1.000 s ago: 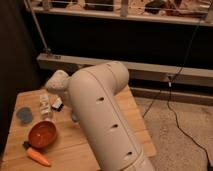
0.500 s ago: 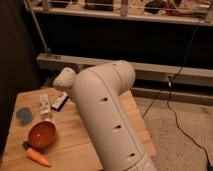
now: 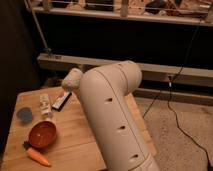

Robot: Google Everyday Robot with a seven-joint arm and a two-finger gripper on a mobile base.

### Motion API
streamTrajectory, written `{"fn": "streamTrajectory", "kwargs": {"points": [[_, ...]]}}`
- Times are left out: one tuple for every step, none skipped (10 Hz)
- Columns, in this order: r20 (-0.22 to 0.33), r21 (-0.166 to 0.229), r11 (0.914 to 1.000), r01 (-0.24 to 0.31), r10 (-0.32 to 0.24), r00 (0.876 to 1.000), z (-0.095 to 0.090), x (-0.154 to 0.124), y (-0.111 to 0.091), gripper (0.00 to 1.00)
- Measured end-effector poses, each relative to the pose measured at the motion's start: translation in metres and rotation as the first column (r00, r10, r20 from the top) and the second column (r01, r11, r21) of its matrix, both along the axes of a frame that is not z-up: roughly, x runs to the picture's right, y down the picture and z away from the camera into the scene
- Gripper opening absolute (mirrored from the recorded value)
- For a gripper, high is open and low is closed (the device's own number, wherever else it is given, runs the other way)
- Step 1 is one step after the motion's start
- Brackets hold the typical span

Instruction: Wipe the white sponge on the table

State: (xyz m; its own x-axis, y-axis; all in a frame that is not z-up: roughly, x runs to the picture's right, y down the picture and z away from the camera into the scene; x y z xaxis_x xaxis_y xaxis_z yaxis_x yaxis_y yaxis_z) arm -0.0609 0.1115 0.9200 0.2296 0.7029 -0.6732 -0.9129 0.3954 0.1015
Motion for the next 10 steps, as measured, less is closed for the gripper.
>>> {"fn": "streamTrajectory", "kwargs": {"points": [[-0.033,-0.010,0.9999,-0.003,0.002,0.999,-0.005,0.018,0.005,0.00],[-0.062,-0.021,0.9998,-0.003,0.002,0.998,-0.012,0.033,0.010,0.00],[-0.093,-0.038,0.9993,0.000,-0.003,0.996,-0.021,0.049,0.019,0.00],[-0.113,-0.047,0.9989,-0.007,0.002,0.994,-0.030,0.059,0.025,0.00],[-0.130,-0.057,0.9983,-0.015,0.007,0.992,-0.038,0.066,0.032,0.00],[-0.139,-0.068,0.9974,-0.024,0.015,0.990,-0.047,0.068,0.041,0.00],[-0.142,-0.075,0.9965,-0.036,0.025,0.990,-0.054,0.066,0.049,0.00],[-0.143,-0.081,0.9954,-0.050,0.038,0.989,-0.059,0.064,0.057,0.00],[-0.139,-0.089,0.9933,-0.075,0.062,0.988,-0.067,0.060,0.067,0.00],[-0.135,-0.094,0.9915,-0.089,0.076,0.988,-0.072,0.057,0.074,0.00]]}}
